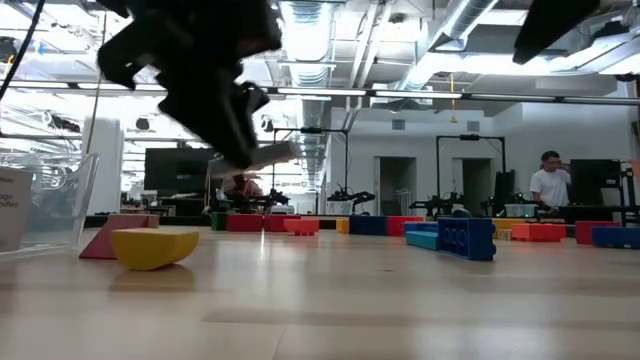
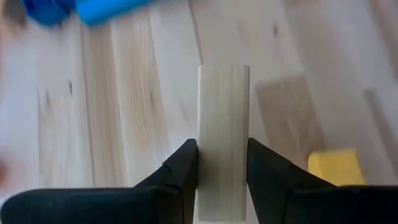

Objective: Sort blocks by size
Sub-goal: Put the large brown block into the orange bin

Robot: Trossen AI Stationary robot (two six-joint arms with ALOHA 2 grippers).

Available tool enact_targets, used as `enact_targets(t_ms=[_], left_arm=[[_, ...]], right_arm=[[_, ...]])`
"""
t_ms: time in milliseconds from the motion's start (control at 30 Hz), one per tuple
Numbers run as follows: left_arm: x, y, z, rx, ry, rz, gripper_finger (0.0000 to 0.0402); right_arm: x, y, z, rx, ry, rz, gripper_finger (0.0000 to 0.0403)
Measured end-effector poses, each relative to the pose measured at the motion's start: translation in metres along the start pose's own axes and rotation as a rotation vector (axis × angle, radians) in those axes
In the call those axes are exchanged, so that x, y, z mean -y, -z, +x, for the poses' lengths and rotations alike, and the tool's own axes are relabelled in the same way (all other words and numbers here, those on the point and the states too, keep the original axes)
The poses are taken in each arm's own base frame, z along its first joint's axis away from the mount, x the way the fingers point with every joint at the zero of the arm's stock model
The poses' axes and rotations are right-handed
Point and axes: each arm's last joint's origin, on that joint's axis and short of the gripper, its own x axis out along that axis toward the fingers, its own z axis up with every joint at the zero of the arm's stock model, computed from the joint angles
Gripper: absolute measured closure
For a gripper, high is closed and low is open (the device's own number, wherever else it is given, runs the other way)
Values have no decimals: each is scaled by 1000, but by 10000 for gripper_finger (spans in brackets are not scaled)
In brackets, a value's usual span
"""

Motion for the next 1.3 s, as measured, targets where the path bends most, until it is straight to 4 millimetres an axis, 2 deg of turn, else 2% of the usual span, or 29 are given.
enact_targets(t_ms=[267, 400, 567, 933, 1300], left_arm=[[-3, -24, -3, 246, -33, 41, 300], [-6, -34, -6, 352, -59, 55, 300], [-14, -41, -8, 433, -85, 37, 300], [-17, -52, -14, 582, -123, 71, 300], [-19, -59, -19, 668, -145, 79, 300]], right_arm=[[-18, 4, 12, 236, -26, -80, 184], [-27, -4, 16, 400, -8, -131, 184], [-34, -22, 15, 535, -27, -184, 184], [-26, -47, 26, 563, -82, -226, 184], [-24, -50, 29, 553, -102, -227, 184]])
